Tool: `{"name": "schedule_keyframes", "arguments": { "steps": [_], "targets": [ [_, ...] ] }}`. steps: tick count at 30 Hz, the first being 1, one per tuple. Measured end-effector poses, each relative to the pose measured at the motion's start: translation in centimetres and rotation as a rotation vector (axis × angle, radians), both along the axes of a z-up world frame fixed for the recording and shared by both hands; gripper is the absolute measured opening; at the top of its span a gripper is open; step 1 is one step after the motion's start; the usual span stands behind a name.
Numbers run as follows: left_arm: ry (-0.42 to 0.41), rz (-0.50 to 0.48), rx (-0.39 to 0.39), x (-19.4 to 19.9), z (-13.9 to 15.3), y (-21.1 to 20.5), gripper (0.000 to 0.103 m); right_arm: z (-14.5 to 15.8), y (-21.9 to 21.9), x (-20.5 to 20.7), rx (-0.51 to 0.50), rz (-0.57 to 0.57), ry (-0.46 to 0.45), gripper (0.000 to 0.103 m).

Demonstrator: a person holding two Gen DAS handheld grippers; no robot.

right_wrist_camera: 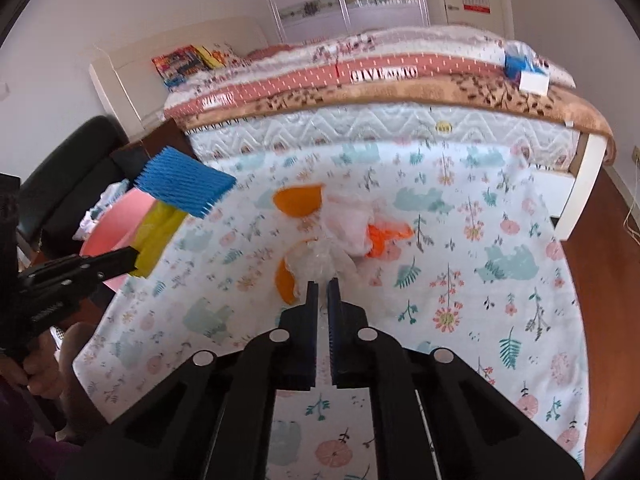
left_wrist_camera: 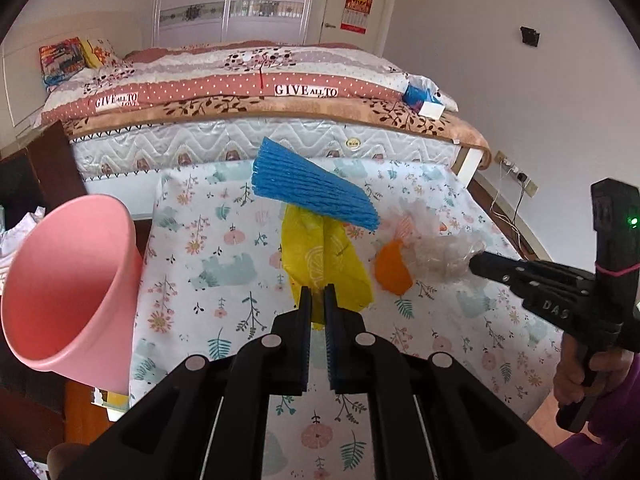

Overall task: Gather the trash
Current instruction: 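Grasp the yellow cloth with the left gripper while the right gripper grasps the blue foam net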

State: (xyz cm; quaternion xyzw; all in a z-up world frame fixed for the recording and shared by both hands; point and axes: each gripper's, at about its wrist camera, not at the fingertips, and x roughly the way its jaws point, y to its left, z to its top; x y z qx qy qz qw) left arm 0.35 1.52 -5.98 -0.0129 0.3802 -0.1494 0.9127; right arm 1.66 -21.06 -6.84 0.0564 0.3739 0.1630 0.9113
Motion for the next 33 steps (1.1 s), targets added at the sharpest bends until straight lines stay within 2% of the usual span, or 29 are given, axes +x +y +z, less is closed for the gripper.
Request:
{"name": "schedule_keyframes", "arguments": {
  "steps": [7,9,11,17,26,30,31,32,33],
  "targets": [
    [-0.009,-0.023,-0.01,-0.7,0.4,-0.3,0.005,2.1,0.0,-0.6,0.053,0.02,-0.026,0.006],
    [-0.015,-0.032,-0.015,-1.0,0.6,-0.5,0.005,2.1,0.1,-0.3,0.067,0.026,0.0,0.013],
    [-0.02,-0.044,-0.017,-1.2,0.7,-0.5,0.005,2.2,0.3,-0.2,0.088,0.035,0.013,0.034],
    [-0.019,-0.096,-0.041,-1.8,0.7,-0.9,0.005,3.2,1.7,-0.1,0.216,0.139,0.004,0.052],
    [-0.032,-0.164,-0.088,-2.7,0.6,-1.3,0.005,1.8,2.3,2.8,0.368,0.17,0.113,0.053],
    [-0.022,-0.177,-0.087,-2.7,0.3,-1.4,0.005,1.6,2.8,3.4,0.39,0.178,0.121,0.053],
    [-0.018,-0.176,-0.088,-2.6,0.1,-1.4,0.005,1.7,3.0,3.5,0.373,0.165,0.109,0.051],
    [-0.014,-0.174,-0.088,-2.5,0.0,-1.3,0.005,1.7,3.1,3.6,0.352,0.154,0.101,0.032],
    [-0.011,-0.171,-0.088,-2.4,-0.1,-1.2,0.005,1.7,3.3,3.7,0.333,0.149,0.098,0.024]
  ]
}}
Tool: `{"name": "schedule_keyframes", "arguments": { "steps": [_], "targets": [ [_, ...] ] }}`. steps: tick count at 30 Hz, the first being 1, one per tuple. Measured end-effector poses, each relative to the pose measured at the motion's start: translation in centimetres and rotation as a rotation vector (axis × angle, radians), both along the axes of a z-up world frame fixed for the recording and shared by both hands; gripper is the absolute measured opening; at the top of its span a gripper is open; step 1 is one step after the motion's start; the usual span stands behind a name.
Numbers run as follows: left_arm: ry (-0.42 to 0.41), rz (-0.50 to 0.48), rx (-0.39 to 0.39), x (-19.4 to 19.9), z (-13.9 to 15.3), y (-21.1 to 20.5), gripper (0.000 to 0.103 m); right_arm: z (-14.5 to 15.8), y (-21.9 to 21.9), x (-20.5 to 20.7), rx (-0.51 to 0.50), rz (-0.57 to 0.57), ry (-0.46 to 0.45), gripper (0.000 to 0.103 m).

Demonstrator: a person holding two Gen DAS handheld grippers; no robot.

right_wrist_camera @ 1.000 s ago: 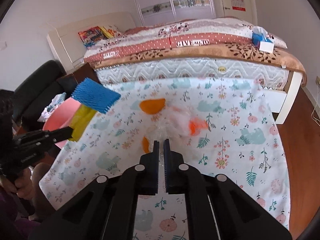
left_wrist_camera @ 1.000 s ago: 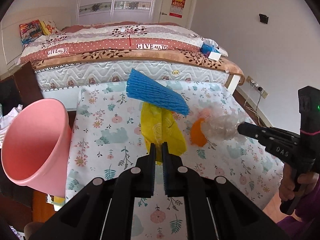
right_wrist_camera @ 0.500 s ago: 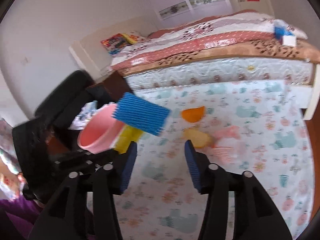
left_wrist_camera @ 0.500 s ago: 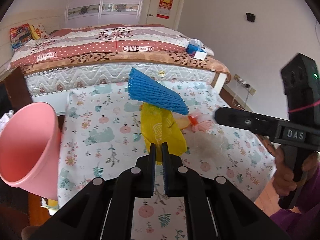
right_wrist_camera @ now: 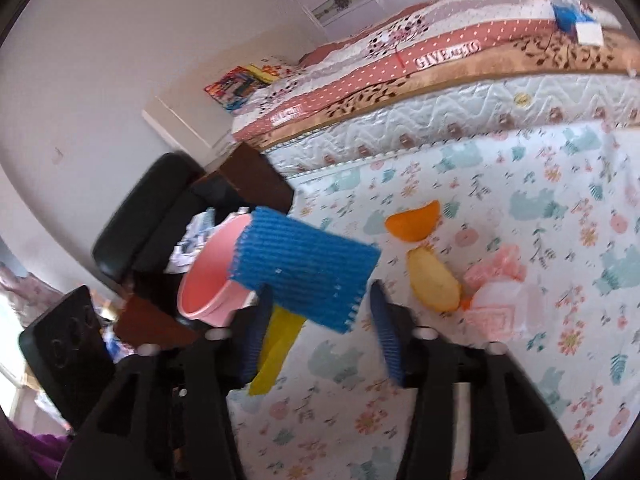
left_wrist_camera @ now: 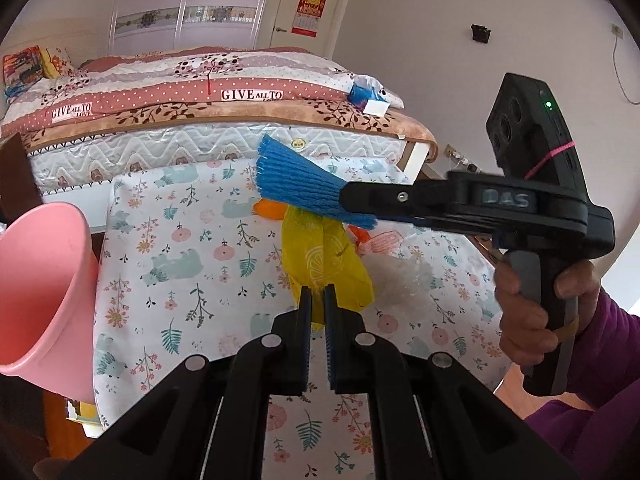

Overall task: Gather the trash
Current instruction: 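Grasp the yellow cloth with the left gripper while the right gripper grasps the blue foam net, then carry the yellow cloth and blue net to the pink bucket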

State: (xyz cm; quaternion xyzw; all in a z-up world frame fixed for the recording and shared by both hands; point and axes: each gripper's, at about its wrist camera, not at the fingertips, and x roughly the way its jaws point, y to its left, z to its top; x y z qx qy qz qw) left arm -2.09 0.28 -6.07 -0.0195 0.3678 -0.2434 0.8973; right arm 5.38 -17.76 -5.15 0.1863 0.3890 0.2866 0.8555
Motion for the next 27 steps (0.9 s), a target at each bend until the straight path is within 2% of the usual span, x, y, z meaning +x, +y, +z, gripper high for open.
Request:
{"name": "schedule_keyframes", "arguments": {
  "steps": [1,2,4,12,19,27],
  "targets": [
    [0.004,0.004,-0.002,0.1,-0.1,0.1,0.005,-0.1,0.0,0.1,-0.015,-0.001,0.005,0.012],
    [0.008,0.008,-0.005,0.2,-0.2,0.3,0.005,-0.2,0.1,0.3,-0.03,-0.004,0.011,0.006],
    [0.012,0.017,-0.01,0.4,-0.4,0.6,0.005,-0.4,0.1,0.7,-0.049,-0.013,0.009,0.004],
    [0.03,0.109,0.007,1.5,-1.1,2.5,0.005,1.1,0.1,0.4,-0.112,-0.073,-0.084,0.003],
    [-0.004,0.283,0.027,2.2,-0.4,6.0,0.005,2.6,2.3,0.8,-0.203,-0.085,-0.173,0.003],
    [-0.047,0.525,0.062,2.4,0.8,11.1,0.005,3.3,8.1,1.4,-0.316,-0.032,-0.273,0.003]
  ]
}}
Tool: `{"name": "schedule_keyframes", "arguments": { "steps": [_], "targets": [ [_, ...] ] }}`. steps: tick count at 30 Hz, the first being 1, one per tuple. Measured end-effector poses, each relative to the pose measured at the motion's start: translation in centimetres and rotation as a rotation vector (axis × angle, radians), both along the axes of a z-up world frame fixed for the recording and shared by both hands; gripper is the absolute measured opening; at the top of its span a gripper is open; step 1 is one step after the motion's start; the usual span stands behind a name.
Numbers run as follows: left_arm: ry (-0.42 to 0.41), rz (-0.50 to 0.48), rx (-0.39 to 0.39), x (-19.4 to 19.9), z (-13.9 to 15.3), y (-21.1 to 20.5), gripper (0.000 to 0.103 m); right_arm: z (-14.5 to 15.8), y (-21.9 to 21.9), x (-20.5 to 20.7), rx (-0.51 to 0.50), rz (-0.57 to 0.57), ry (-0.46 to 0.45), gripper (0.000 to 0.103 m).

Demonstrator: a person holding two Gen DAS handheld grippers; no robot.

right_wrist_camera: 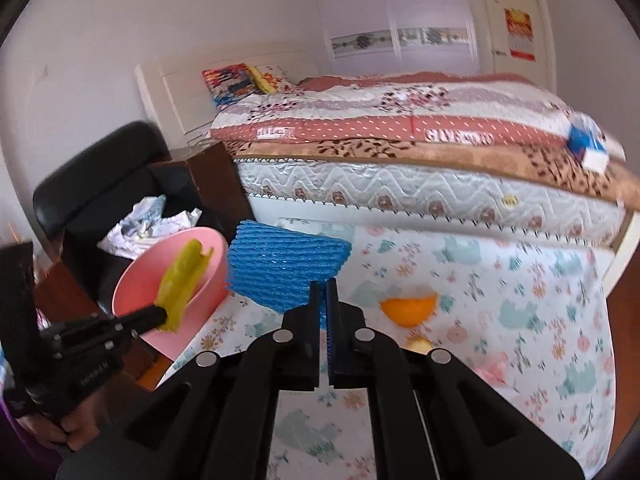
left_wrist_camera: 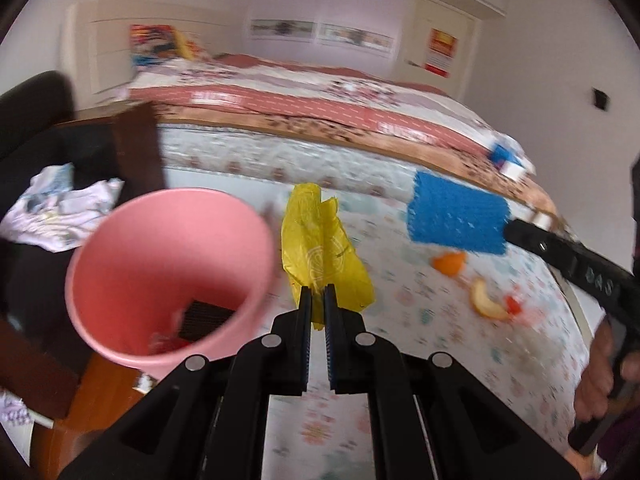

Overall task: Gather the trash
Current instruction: 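Carry the yellow cloth and blue net to the pink bucket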

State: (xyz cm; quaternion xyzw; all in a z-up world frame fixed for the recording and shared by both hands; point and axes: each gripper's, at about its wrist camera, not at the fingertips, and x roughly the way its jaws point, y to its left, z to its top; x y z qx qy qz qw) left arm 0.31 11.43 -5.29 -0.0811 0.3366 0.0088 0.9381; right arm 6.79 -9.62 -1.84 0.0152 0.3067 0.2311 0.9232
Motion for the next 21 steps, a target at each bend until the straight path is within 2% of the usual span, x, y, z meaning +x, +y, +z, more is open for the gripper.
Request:
{"name": "schedule_keyframes", "arguments": {
  "steps": [13,21],
  "targets": [
    [-0.014,0.304,0.015,-0.2,0.7,7.5,0.005,0.8,10.7,1.0,-0.077,0.134,-0.08,0.003],
    [0.01,0.41,0.025,-0.3,-0.1,10.8,0.005,0.1,16.2,0.7,-0.187,0.159,-0.126,0.003]
  ]
}}
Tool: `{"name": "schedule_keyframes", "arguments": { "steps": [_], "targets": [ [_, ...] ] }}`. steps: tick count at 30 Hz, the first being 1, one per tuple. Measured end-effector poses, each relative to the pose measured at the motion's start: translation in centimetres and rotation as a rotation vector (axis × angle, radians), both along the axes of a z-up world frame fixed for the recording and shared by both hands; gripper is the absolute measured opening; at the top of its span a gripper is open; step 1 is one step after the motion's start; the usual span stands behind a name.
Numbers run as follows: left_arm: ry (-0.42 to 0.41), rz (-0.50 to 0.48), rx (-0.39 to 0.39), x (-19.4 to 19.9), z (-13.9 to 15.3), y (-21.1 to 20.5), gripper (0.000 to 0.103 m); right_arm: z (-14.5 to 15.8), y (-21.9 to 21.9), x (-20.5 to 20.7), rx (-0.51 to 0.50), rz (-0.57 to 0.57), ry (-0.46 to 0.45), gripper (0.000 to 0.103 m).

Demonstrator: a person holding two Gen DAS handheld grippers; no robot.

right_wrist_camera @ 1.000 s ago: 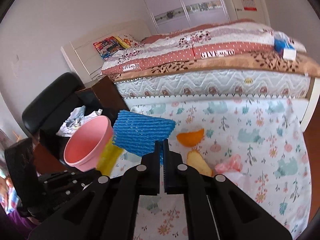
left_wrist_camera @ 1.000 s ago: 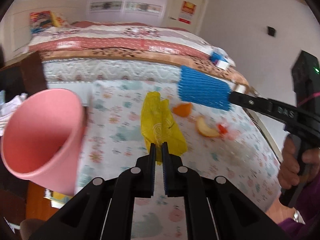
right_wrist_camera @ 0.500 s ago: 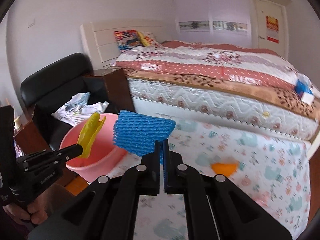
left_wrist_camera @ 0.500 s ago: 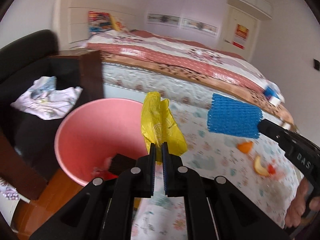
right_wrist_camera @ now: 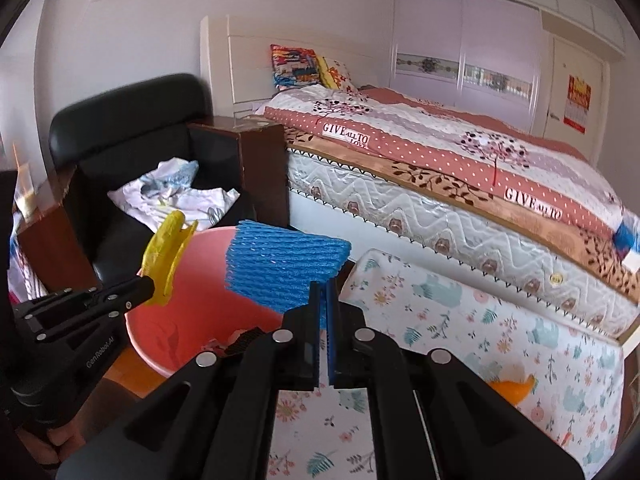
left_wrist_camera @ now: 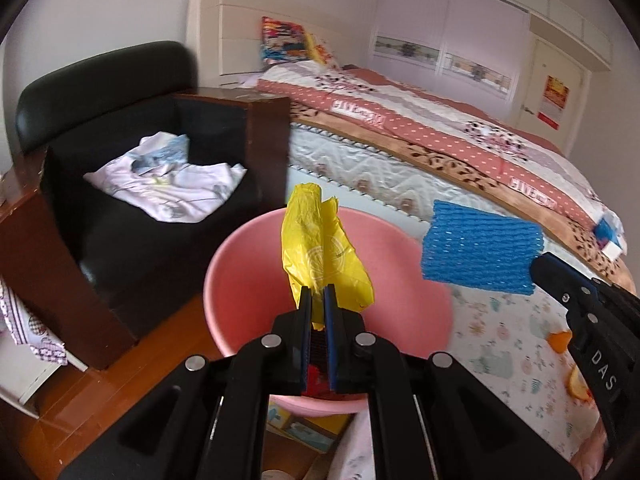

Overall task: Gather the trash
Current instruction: 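Carry the yellow cloth and blue net to the pink bucket, then open both grippers over the pink bucket to drop cloth and net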

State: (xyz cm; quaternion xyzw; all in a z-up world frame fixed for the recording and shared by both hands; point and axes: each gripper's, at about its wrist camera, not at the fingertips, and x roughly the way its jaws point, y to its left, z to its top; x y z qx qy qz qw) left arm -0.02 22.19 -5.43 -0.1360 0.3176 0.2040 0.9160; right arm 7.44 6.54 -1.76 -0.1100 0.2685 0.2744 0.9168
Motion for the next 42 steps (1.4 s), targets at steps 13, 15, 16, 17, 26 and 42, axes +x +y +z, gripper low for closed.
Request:
{"name": "schedule_keyframes", "arguments": {
  "steps": [13,15,16,17,26,42],
  "targets": [
    [0.059,0.051,-0.019,0.3,-2.4,2.9,0.006,-2.0,4.9,0.2,-0.102,0.065,0.029,0.003],
    [0.062,0.055,-0.024,0.5,-2.7,3.2,0.006,-2.2,5.5,0.2,-0.107,0.077,0.038,0.003],
    [0.064,0.056,-0.025,0.5,-2.7,3.3,0.006,-2.3,5.6,0.2,-0.109,0.082,0.041,0.003],
    [0.065,0.058,-0.027,0.6,-2.8,3.4,0.006,-2.4,5.8,0.2,-0.111,0.087,0.043,0.003],
    [0.065,0.074,-0.041,0.6,-3.2,3.9,0.021,-2.6,6.9,0.2,-0.112,0.13,0.077,0.003],
    [0.016,0.061,-0.043,-0.4,-2.1,3.3,0.036,-1.3,4.7,-0.3,0.021,0.172,0.128,0.036]
  ]
}}
